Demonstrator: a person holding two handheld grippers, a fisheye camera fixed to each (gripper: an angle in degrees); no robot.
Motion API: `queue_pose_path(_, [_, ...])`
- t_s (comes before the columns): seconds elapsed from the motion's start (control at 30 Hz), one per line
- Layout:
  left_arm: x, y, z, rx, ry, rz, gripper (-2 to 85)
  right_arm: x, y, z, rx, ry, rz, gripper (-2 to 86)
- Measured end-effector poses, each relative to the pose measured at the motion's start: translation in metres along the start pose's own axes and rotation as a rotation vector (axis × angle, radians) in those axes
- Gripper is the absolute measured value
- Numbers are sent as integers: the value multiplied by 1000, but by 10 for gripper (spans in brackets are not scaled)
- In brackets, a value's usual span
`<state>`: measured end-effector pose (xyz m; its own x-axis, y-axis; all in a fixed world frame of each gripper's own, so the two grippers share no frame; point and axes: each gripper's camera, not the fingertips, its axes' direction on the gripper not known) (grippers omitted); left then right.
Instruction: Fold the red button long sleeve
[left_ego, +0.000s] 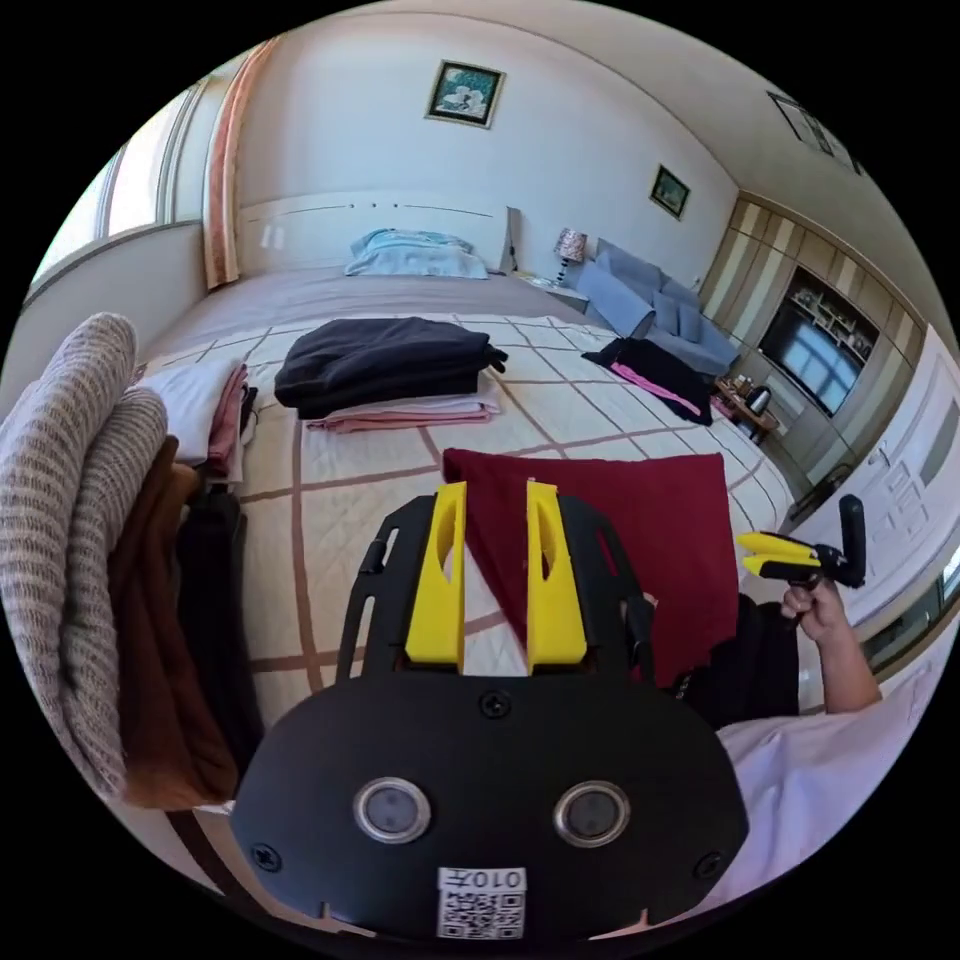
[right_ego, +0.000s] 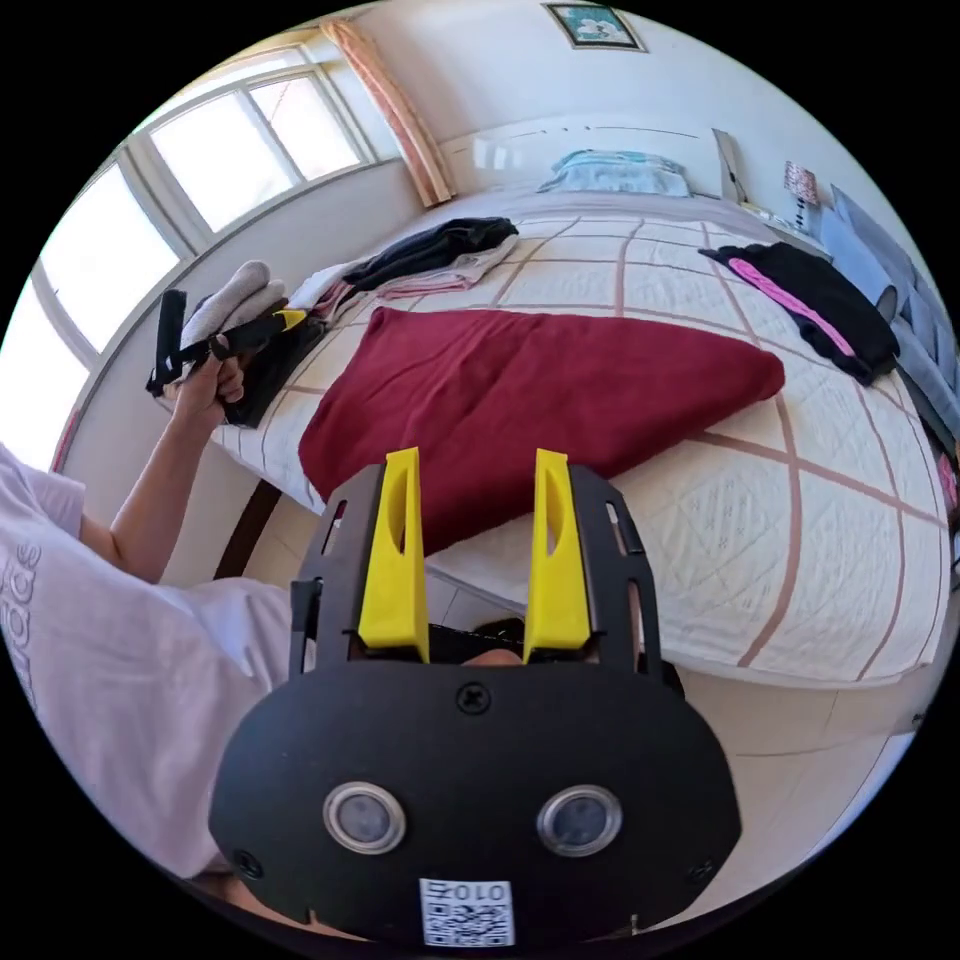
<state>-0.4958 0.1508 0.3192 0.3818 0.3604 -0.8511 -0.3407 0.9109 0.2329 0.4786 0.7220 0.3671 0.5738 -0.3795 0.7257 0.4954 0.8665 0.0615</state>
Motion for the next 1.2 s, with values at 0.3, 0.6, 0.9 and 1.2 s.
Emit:
queue_pose_path(0.3, [132,87,5,-150,54,816,91,-72,61,51,-74,259,-328,164])
queue_pose_path(0.6, [182,117,48,-192,-41,1090,95,-81,48,74,-86,347,-314,81])
queue_pose_path(0.9, [177,100,56,-98,-19,1010,70,-101,9,22,69,379,-282,49])
queue_pose_path(1.2, [127,25,51,-1,82,697,8,-60,-58,-15,238,416,-202,53])
